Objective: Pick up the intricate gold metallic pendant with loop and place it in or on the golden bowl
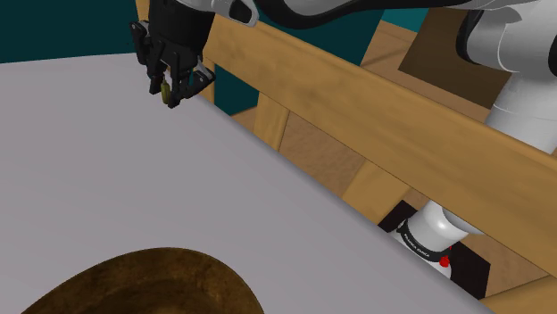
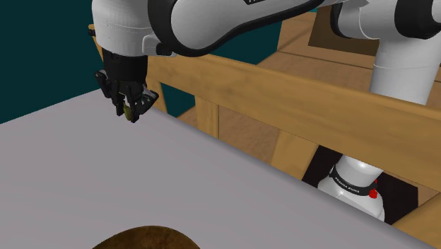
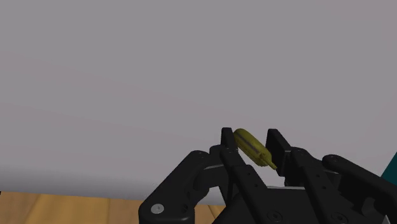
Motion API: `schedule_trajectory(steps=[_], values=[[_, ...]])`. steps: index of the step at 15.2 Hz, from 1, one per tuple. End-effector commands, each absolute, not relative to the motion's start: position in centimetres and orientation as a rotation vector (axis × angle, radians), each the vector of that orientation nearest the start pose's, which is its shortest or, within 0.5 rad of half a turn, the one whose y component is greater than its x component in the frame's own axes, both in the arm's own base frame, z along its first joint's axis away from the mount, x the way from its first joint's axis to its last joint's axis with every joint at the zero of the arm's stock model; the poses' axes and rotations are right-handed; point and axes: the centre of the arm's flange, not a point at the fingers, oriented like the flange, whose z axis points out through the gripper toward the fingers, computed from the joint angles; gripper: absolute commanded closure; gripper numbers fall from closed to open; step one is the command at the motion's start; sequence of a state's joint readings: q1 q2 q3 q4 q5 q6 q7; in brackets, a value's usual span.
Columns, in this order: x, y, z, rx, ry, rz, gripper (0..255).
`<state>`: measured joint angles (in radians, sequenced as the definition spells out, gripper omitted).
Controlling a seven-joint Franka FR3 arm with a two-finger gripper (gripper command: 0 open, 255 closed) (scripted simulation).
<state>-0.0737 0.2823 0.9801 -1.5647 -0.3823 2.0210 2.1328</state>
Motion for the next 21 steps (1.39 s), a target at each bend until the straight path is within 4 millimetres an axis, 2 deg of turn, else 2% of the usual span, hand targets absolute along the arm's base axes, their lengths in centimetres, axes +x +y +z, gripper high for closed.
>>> schedule_trajectory(steps=[1, 8, 21], values=[[46.5, 44.7, 57.0, -2.371, 1.563, -0.219, 255], [46.5, 44.7, 57.0, -2.371, 1.563, -0.219, 255], [46.5, 44.7, 63.9, -2.371, 1.563, -0.219, 255]])
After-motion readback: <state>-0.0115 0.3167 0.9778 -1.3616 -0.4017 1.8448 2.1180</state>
